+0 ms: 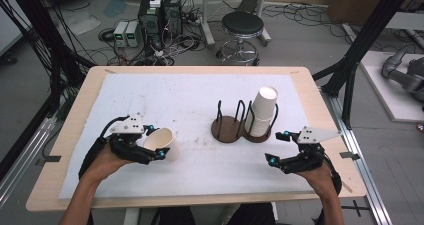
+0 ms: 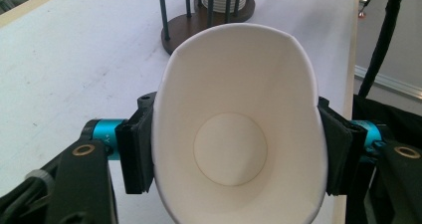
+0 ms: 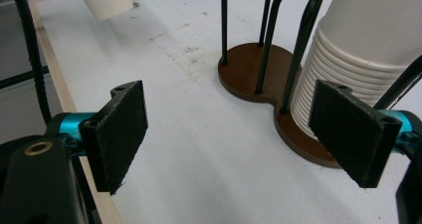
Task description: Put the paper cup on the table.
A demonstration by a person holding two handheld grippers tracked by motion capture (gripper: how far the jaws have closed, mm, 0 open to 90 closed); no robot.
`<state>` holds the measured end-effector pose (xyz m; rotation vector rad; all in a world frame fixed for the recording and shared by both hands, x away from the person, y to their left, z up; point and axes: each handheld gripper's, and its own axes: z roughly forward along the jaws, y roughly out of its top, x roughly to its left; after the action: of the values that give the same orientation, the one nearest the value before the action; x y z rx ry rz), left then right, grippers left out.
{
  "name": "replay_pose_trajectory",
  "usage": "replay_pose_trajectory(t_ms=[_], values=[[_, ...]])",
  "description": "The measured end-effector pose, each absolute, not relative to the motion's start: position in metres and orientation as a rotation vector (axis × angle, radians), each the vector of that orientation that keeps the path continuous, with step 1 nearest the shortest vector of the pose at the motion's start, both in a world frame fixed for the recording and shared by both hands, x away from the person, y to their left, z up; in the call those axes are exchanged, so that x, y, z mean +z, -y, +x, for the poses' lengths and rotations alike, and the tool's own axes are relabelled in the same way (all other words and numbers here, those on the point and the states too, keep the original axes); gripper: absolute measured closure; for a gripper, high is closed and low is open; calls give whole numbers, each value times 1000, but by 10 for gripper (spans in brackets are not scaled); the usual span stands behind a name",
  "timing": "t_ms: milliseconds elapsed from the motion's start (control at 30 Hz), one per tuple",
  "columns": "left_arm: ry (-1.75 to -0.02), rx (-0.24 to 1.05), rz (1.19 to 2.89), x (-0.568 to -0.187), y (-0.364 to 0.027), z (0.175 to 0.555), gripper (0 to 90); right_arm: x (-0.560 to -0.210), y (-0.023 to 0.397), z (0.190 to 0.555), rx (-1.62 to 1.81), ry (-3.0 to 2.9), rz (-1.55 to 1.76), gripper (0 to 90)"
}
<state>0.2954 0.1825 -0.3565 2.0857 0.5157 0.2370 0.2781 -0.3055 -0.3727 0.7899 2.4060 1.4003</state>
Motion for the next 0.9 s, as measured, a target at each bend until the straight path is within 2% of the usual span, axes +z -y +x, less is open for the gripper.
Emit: replay_pose_trajectory(t_ms=[900], values=[[-404, 238, 2226, -356, -141, 310, 308, -372, 308, 277, 1400, -2396, 798, 161]])
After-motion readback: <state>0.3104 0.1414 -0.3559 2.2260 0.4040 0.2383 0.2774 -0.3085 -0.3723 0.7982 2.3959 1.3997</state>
